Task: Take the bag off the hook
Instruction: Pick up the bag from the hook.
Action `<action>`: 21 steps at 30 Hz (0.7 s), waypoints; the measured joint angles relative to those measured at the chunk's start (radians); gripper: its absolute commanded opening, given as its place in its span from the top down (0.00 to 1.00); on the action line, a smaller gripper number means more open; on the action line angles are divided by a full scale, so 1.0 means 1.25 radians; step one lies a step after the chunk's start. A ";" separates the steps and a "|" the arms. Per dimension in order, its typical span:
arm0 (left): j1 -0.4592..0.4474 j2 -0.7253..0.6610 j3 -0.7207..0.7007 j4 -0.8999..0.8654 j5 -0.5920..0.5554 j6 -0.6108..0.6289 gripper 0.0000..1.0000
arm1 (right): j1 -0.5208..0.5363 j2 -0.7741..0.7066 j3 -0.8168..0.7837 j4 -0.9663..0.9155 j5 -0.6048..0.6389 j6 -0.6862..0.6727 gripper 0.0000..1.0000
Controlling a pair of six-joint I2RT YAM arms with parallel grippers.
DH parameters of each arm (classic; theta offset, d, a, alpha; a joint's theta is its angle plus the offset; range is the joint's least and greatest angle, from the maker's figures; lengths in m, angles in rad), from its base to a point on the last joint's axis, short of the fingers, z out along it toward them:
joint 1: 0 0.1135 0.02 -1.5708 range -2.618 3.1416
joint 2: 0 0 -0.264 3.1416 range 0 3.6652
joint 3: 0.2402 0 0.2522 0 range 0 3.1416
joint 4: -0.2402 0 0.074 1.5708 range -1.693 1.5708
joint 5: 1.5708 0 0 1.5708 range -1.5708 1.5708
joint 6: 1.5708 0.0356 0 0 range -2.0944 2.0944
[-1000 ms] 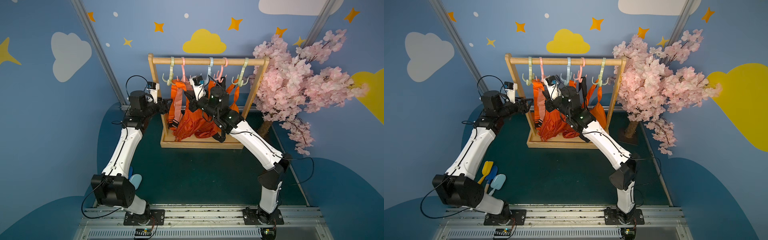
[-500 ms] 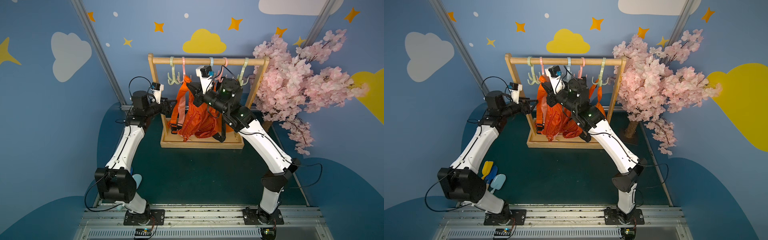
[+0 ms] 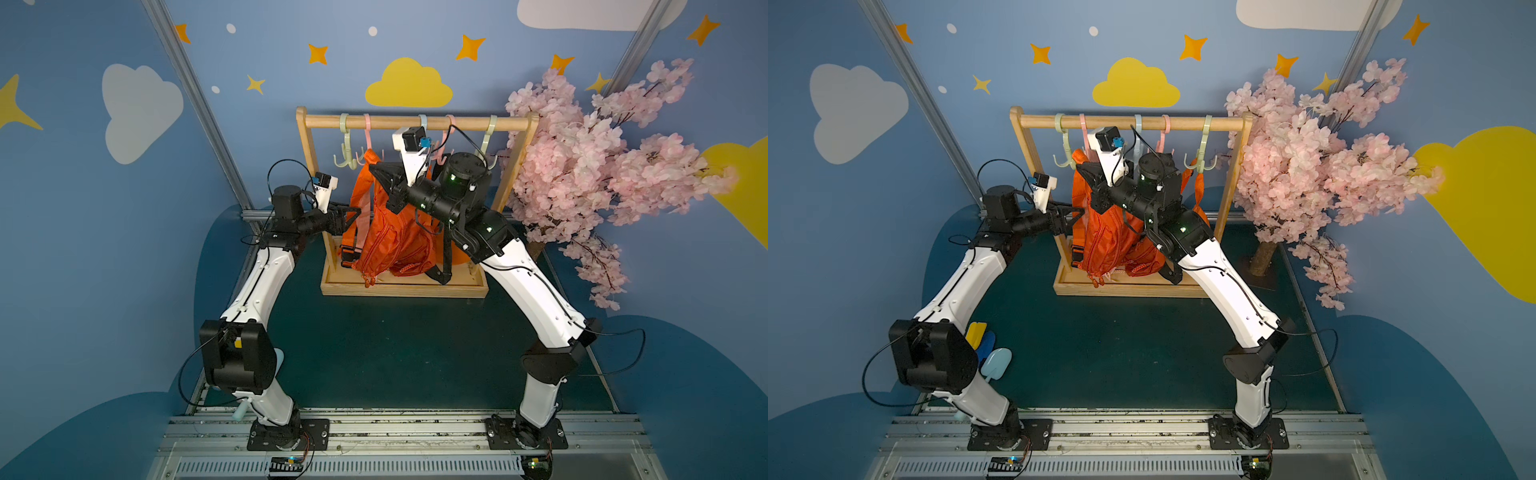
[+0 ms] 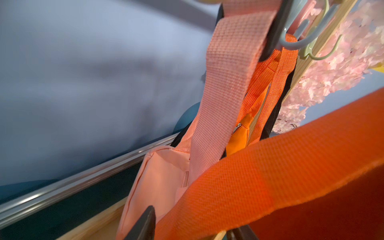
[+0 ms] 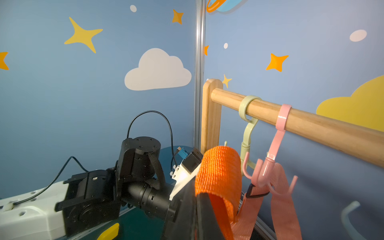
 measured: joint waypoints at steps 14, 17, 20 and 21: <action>0.000 -0.189 -0.111 0.002 -0.090 0.005 0.96 | 0.024 -0.097 -0.099 -0.048 -0.019 0.010 1.00; 0.000 -0.248 -0.125 -0.016 -0.125 0.004 0.96 | 0.034 -0.144 -0.146 -0.051 -0.018 0.013 1.00; 0.000 -0.303 -0.128 -0.051 -0.169 0.002 0.96 | 0.050 -0.187 -0.198 -0.051 -0.016 0.013 1.00; 0.000 -0.320 -0.128 -0.065 -0.183 0.001 0.96 | 0.056 -0.201 -0.216 -0.052 -0.015 0.013 1.00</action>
